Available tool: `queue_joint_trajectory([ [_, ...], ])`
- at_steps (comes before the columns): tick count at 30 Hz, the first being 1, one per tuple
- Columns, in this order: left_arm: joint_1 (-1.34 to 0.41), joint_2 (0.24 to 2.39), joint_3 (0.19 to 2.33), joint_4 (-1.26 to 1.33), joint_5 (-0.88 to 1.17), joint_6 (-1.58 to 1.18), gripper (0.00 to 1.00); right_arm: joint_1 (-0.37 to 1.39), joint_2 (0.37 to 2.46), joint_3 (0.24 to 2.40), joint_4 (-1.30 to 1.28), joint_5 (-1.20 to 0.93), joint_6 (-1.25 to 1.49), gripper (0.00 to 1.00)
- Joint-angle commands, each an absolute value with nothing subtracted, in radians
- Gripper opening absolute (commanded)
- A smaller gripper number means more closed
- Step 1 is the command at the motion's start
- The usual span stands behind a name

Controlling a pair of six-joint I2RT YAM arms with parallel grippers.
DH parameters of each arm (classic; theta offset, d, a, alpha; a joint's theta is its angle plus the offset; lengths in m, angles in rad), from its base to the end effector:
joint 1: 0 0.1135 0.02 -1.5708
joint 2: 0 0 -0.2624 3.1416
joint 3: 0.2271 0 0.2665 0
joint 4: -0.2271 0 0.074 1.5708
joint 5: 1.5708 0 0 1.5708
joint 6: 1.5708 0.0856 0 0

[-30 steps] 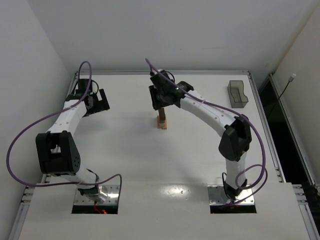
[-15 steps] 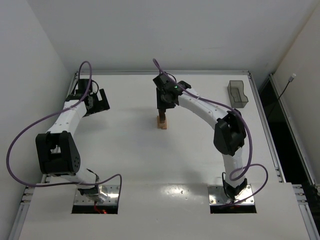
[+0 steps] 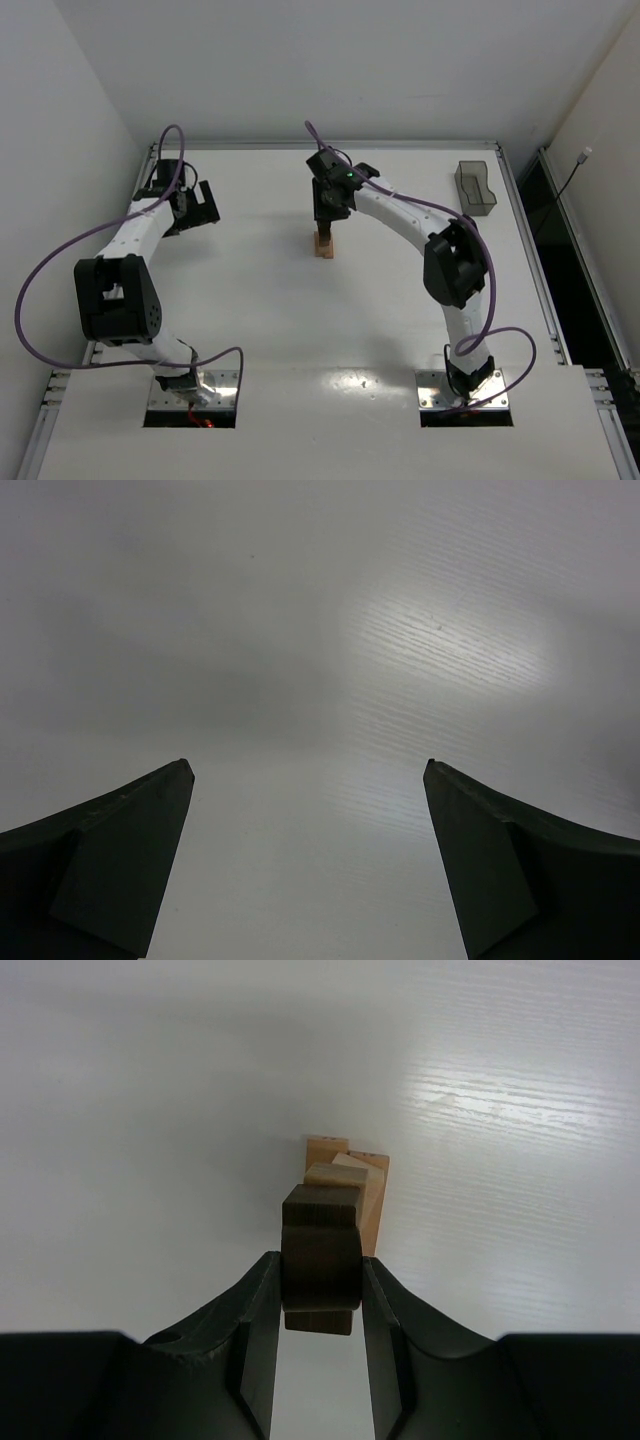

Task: Build the wood block tower

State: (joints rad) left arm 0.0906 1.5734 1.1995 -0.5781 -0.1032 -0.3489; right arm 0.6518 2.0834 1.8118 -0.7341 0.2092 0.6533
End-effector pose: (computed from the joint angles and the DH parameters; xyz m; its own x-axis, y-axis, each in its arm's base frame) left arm 0.3743 0.0429 0.2073 -0.7113 -0.4061 -0.5738 -0.4178 0.9006 -0.1194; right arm 0.4078 0.2888 0.1971 -0.8401 0.1069 -0.5318 0.0071 0.9825 0.1862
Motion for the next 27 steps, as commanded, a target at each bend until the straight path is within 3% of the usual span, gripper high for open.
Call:
queue_joint_trajectory([
  [1,0.112,1.585,1.243,-0.572,-0.091,-0.347,1.0,0.65,2.089,1.818,-0.706,0.195,0.64,0.0],
  [2,0.112,1.594,1.243,-0.572,-0.091,-0.347,1.0,0.65,2.089,1.818,-0.706,0.195,0.64,0.0],
  [4,0.112,1.594,1.253,-0.572,-0.091,-0.347,1.0,0.65,2.089,1.818,-0.706,0.186,0.64,0.11],
  [8,0.112,1.594,1.262,-0.581,-0.081,-0.347,1.0,0.65,2.089,1.809,-0.706,0.176,0.64,0.39],
  [9,0.112,1.603,1.262,-0.581,-0.081,-0.347,1.0,0.65,2.089,1.798,-0.706,0.176,0.629,0.52],
  [12,0.112,1.603,1.262,-0.581,-0.081,-0.347,1.0,0.65,2.08,1.787,-0.695,0.176,0.629,0.7],
  [20,0.112,1.548,1.239,-0.572,-0.023,-0.312,1.0,0.678,1.903,1.677,-0.574,0.238,0.494,0.71],
  [27,0.1,1.463,1.126,-0.54,0.063,-0.247,1.0,0.648,1.547,1.326,-0.396,0.221,0.209,0.82],
])
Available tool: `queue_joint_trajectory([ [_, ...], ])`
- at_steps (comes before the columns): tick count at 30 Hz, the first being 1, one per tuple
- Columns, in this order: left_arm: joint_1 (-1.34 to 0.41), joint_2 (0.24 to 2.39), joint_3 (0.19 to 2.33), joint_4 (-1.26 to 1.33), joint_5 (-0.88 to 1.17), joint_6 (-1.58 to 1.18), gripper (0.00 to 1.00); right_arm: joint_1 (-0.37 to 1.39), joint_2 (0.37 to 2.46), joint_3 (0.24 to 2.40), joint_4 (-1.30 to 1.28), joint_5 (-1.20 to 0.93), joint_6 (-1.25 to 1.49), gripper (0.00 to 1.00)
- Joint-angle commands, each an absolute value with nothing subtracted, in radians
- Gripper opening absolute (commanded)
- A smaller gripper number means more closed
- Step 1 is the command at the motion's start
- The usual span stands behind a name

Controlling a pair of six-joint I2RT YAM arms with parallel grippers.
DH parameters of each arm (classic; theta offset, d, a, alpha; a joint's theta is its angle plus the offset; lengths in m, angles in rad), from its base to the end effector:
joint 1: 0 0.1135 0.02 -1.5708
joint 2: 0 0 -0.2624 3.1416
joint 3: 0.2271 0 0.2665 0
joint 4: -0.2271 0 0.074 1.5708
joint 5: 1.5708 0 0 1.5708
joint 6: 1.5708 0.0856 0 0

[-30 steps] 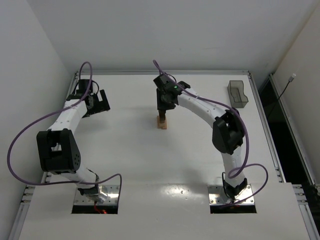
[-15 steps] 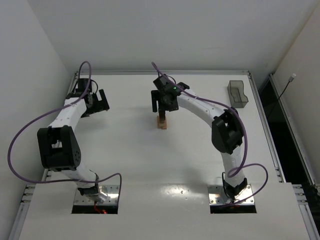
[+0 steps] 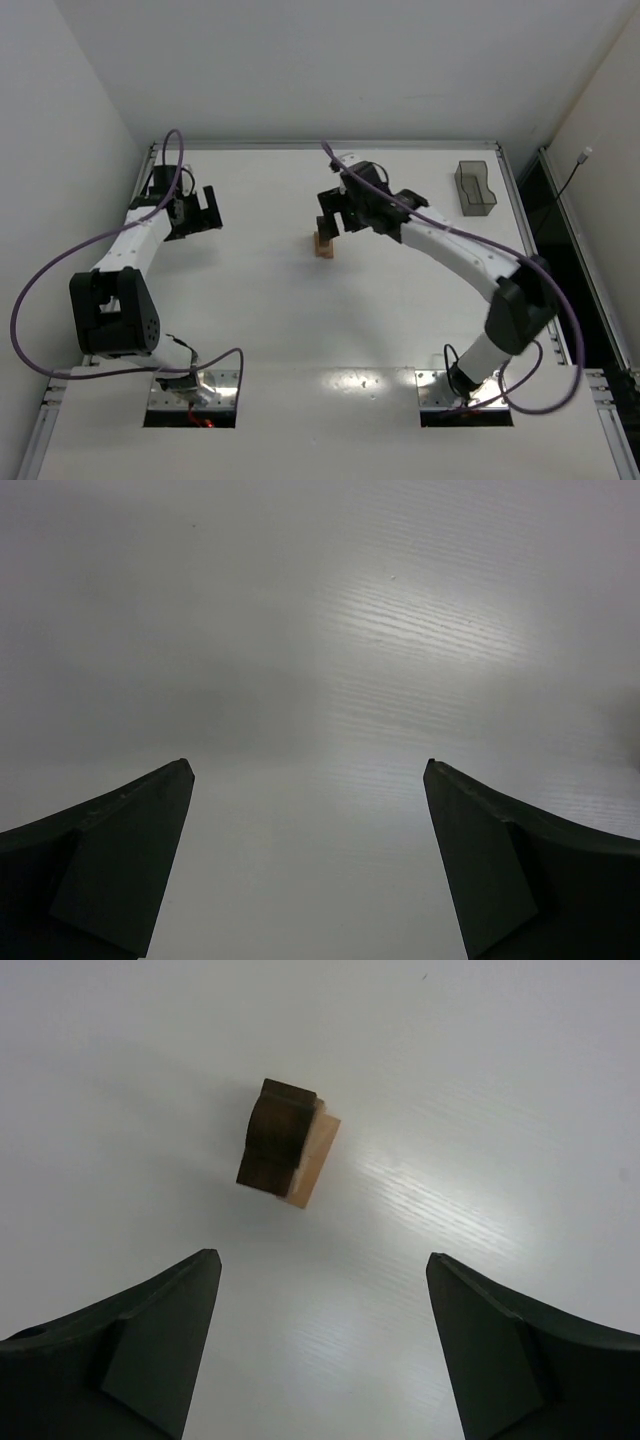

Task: Build the wood block tower

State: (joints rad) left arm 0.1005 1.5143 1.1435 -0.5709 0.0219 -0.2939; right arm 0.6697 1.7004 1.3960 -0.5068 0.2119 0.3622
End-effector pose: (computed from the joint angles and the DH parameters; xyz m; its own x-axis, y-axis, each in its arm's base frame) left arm 0.3612 0.0345 0.2083 -0.7446 -0.3662 -0.5581 -0.3168 0.9298 -0.1874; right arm 0.3469 0.2517 0.2388 -0.7064 -0.1175 -0.6980 -0.2599 0.9603 0.1014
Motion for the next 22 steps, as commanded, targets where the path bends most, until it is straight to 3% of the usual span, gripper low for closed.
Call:
queue_joint_trajectory([
  [1,0.088,1.463,1.126,-0.54,0.042,-0.238,1.0,0.632,1.51,1.292,-0.396,0.221,0.18,0.82],
  [7,0.075,1.476,1.135,-0.528,0.011,-0.169,1.0,0.389,1.368,1.091,-0.408,0.238,0.035,0.82],
  [11,0.066,1.485,1.124,-0.488,-0.012,-0.16,1.0,0.127,1.368,1.034,-0.408,0.07,-0.005,0.82],
  [22,0.028,1.485,1.103,-0.479,-0.009,-0.121,1.0,0.0,1.374,1.022,-0.408,-0.048,-0.018,0.81],
])
